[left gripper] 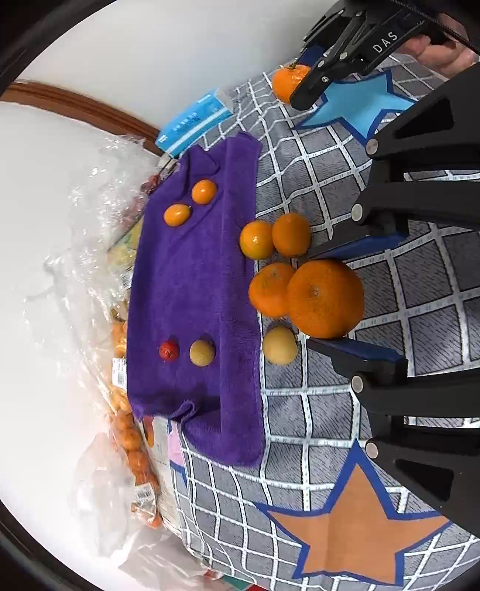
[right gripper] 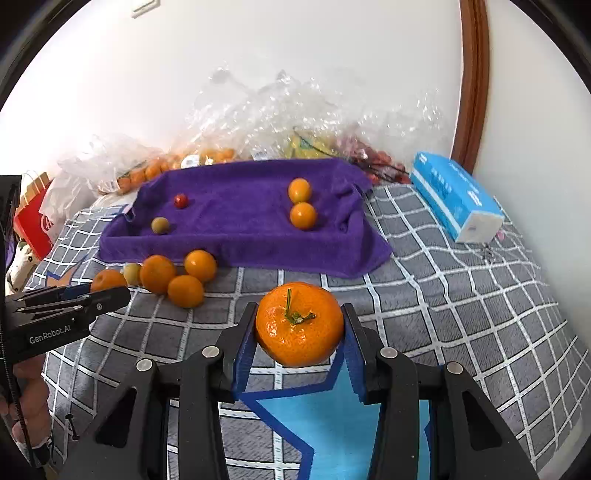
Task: Organize fruits
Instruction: 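Lift both tangerines and carry them over the purple towel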
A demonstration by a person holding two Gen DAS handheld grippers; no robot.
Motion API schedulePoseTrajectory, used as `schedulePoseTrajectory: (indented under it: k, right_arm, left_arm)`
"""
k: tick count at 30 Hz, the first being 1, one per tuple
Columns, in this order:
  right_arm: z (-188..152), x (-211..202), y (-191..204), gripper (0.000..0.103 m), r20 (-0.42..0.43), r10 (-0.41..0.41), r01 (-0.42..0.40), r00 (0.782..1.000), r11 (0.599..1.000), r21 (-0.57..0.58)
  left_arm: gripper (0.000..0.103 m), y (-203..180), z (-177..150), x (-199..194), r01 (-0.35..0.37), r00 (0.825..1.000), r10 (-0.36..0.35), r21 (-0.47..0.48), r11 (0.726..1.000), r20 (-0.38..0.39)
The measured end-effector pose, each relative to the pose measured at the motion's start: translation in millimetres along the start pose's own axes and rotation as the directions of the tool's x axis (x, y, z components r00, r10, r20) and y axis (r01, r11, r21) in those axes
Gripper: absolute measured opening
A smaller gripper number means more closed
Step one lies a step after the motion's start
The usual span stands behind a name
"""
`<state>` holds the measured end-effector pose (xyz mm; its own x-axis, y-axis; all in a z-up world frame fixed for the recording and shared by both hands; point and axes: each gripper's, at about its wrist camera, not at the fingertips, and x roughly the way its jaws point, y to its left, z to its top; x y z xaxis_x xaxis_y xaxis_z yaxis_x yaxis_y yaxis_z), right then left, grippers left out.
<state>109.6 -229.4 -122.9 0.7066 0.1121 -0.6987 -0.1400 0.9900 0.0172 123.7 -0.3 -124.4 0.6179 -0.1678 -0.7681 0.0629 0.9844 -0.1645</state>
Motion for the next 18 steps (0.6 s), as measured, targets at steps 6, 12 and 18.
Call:
schedulePoseTrajectory:
  k: [6, 12, 18]
  right_arm:
    - [2, -10, 8, 0.043, 0.018, -0.004, 0.004, 1.000, 1.000, -0.006]
    - [7, -18, 7, 0.043, 0.021, 0.005, -0.005, 1.000, 1.000, 0.017]
    - [20, -22, 3, 0.043, 0.040, 0.006, -0.007, 0.999, 1.000, 0.022]
  left_arm:
    - [0.038, 13, 0, -16, 0.013, 1.000, -0.012, -0.041, 0.999, 0.024]
    - [0.038, 19, 5, -31, -0.010, 0.998, 0.012, -0.038, 0.999, 0.058]
    - [0.038, 24, 13, -42, -0.044, 0.994, 0.048, -0.043, 0.998, 0.102]
